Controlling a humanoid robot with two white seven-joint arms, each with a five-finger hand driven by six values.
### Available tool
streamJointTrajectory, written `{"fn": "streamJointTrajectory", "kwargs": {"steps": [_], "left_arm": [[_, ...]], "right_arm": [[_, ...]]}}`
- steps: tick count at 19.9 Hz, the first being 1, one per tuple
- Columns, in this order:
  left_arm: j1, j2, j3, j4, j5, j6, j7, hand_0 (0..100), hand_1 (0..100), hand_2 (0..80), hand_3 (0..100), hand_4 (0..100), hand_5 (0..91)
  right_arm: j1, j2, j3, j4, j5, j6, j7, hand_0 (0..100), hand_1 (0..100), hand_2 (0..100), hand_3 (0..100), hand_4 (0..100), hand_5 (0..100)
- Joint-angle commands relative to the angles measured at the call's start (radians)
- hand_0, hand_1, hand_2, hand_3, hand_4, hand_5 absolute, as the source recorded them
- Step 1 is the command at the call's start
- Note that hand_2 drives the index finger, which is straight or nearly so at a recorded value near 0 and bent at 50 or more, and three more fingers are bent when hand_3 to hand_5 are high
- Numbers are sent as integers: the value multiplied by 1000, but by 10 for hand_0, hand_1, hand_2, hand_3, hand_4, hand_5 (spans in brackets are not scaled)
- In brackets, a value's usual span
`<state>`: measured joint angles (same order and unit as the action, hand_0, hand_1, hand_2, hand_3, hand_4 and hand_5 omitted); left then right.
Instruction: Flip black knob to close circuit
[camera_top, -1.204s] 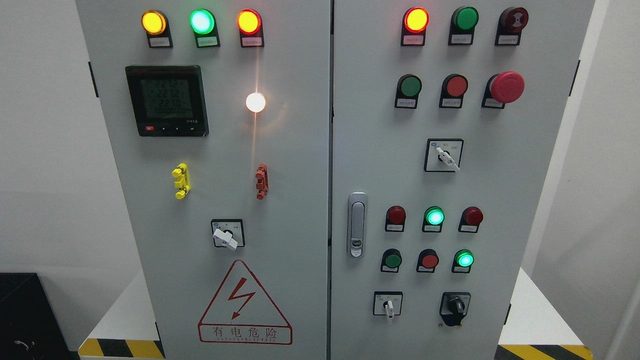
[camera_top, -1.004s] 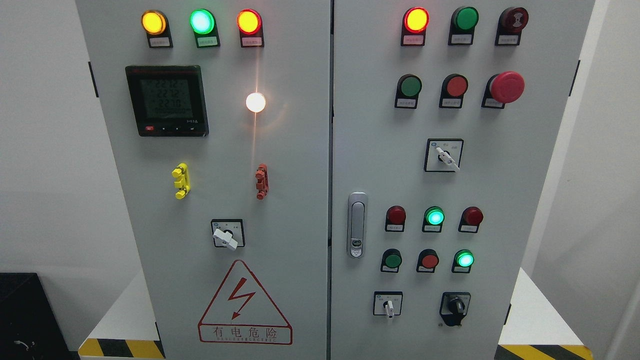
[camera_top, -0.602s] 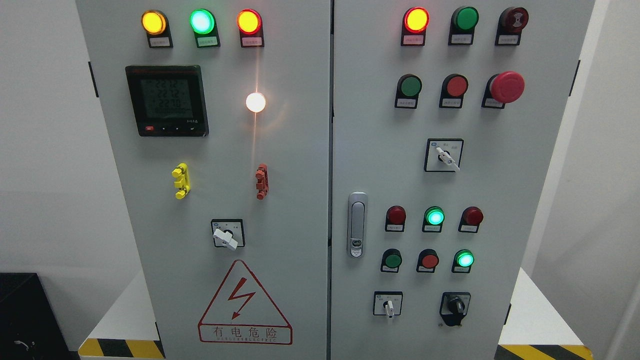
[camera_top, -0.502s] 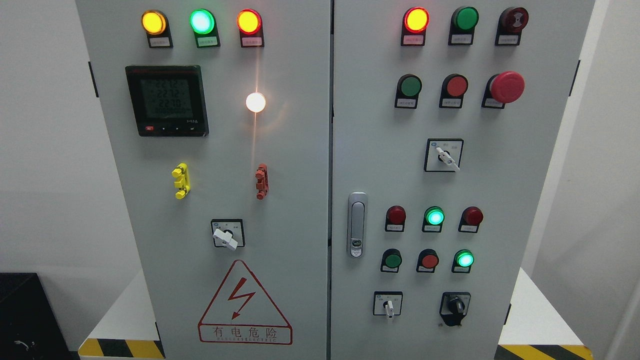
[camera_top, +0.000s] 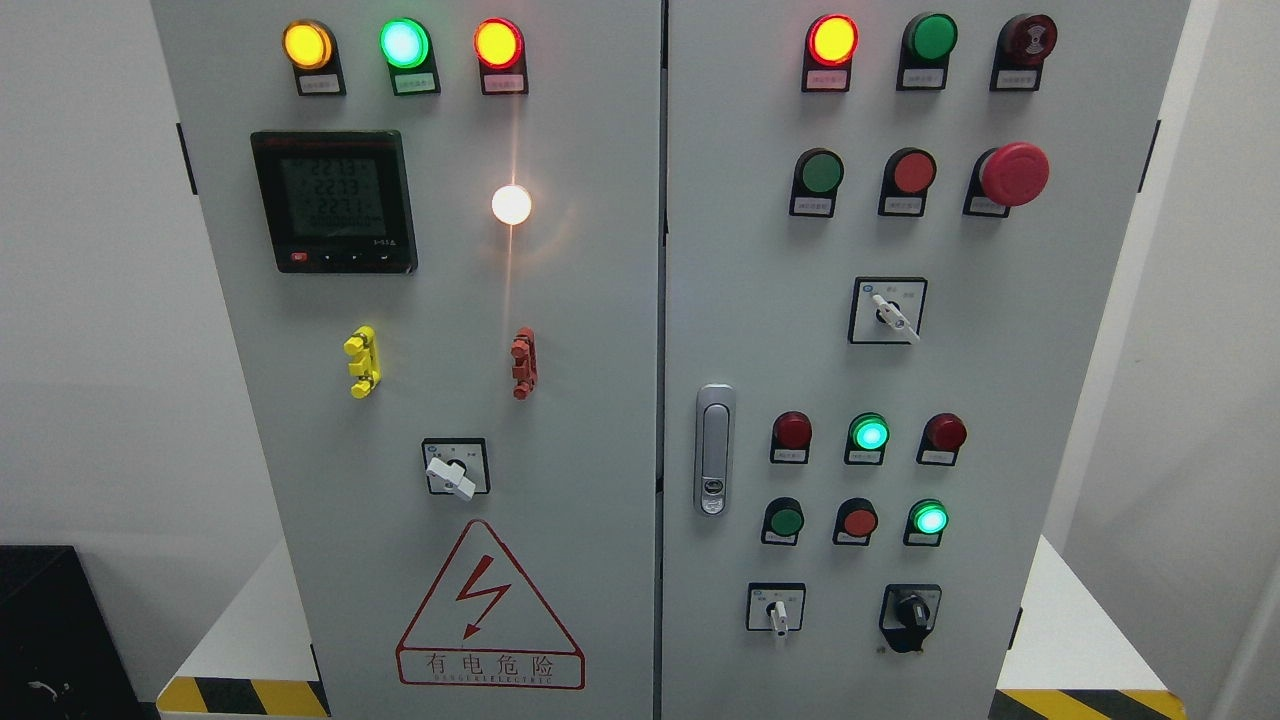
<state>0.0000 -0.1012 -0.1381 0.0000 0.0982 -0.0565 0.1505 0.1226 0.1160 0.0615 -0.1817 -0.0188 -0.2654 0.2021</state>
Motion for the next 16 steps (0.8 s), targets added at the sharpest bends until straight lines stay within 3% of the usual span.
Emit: {"fn": "streamJointTrajectory", "kwargs": {"steps": [1,4,7,8,13,16], "left_arm": [[23,0,0,-29,0,0,0,120,556,0,0,0,0],[21,0,0,-31,0,0,0,120,556,0,0,0,0],[23,0,0,-29,0,0,0,120,556,0,0,0,0],[23,0,0,-29,0,0,0,120,556,0,0,0,0],[23,0,0,-29,0,0,0,120,556,0,0,0,0],[23,0,0,-29,0,0,0,120,556,0,0,0,0]], "right_arm": [[-17,4,-22,-93,-15,-47,11,0,29,0,0,0,0],[-12,4,-57,-182,-3,-43,51,0,33,0,0,0,0],[-11,4,-71,-246,54,-37,46,0,46,0,0,0,0],[-11,4,-78,-278,95,-38,42,0,54,15,22,0,0],[12,4,-137,-422,324,-38,-13,0,62,135,215,194,0],[22,4,-160,-513,422,-38,-24,0,61,169,280,250,54]]}}
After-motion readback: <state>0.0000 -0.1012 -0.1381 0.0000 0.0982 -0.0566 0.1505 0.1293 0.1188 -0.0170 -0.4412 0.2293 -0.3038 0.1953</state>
